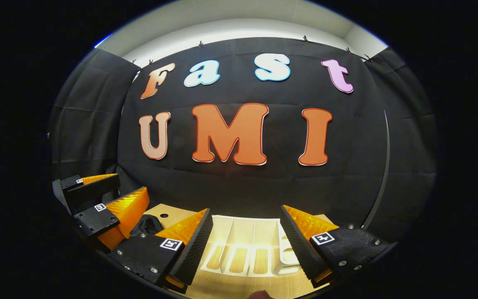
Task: Open the schoolbag, grab two books from the bookshelf and put them into the schoolbag.
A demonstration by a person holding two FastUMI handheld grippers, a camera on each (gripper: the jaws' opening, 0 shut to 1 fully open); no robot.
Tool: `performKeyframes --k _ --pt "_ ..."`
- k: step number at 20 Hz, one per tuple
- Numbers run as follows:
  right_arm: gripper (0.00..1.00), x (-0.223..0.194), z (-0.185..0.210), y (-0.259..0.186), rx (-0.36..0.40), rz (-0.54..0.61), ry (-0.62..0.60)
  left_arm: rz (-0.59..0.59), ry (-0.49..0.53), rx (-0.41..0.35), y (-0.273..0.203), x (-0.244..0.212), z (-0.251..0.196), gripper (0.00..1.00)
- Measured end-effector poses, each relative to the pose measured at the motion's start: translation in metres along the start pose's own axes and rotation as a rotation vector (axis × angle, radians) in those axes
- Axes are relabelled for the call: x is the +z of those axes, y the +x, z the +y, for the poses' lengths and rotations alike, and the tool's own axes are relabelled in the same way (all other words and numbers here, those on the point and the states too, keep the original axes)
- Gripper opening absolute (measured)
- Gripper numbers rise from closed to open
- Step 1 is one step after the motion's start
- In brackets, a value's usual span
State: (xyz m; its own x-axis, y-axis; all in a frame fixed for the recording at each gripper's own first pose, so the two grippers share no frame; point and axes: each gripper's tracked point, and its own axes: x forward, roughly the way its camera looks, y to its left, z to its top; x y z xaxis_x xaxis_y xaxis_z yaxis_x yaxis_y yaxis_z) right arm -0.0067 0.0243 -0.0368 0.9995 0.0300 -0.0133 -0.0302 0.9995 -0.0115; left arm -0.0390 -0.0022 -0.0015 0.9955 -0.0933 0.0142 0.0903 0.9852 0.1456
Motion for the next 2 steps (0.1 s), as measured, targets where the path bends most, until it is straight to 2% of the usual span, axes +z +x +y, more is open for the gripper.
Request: performKeyframes --k 2 --pt "0.97 -0.0018 0.001 0.0017 0.003 0.006 0.007 -0.007 -0.008 -0.003 0.0011 -0.0002 0.0014 0.94"
